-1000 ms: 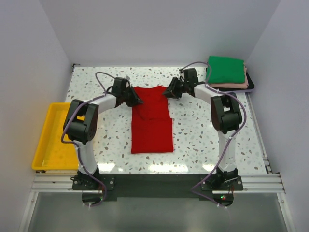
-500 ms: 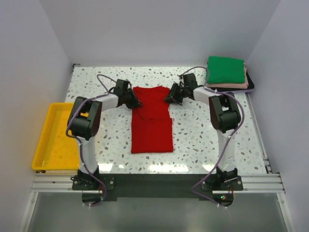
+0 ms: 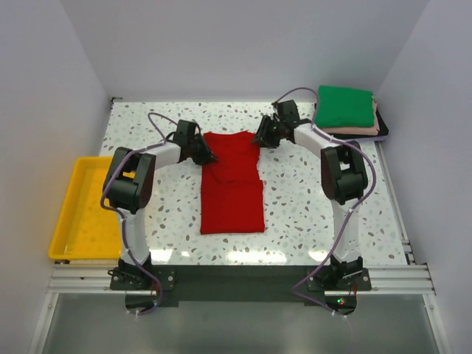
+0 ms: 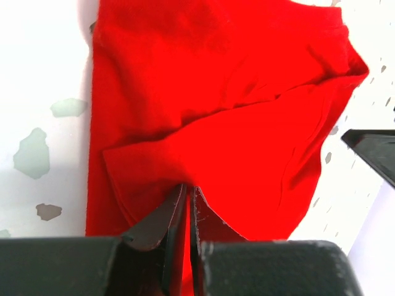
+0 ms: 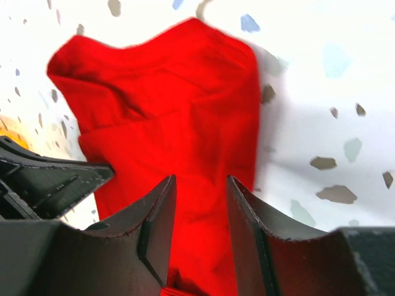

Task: Fold and stack the t-shirts
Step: Fold the tshirt

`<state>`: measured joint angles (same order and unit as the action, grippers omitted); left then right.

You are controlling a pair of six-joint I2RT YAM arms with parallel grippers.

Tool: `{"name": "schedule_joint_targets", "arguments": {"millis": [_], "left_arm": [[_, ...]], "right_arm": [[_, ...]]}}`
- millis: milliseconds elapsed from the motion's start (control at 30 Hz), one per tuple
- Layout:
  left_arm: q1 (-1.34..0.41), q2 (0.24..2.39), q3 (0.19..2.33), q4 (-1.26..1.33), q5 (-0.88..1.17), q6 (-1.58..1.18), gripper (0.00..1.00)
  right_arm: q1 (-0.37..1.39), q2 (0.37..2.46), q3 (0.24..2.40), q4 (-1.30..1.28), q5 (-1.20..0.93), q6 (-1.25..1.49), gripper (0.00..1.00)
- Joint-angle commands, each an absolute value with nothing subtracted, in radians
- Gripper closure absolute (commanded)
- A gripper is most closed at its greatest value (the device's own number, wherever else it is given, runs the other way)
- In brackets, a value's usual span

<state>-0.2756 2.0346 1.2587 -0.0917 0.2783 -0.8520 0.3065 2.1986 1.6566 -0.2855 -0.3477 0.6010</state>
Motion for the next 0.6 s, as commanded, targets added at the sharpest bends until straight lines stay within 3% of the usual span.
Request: {"name": "schedule_joint_targets", "arguments": {"millis": [0, 267, 567], "left_arm": [[-0.265, 1.979, 1.322, -0.071, 0.293, -0.828, 0.89], [-0.262, 1.858, 1.309, -0.144, 0.269, -0.787, 0.85], [-0.262, 1.611, 1.042, -0.103, 0.273, -0.805, 0.82]], "right_arm": [[0.342, 2.151, 1.738, -0.337, -0.261, 0.563, 0.58], [0.382, 2.056, 1.698, -0.416, -0.161, 0.523, 0.6], [0.41, 1.901, 1.465, -0.35, -0.213, 0.549, 0.62]]}}
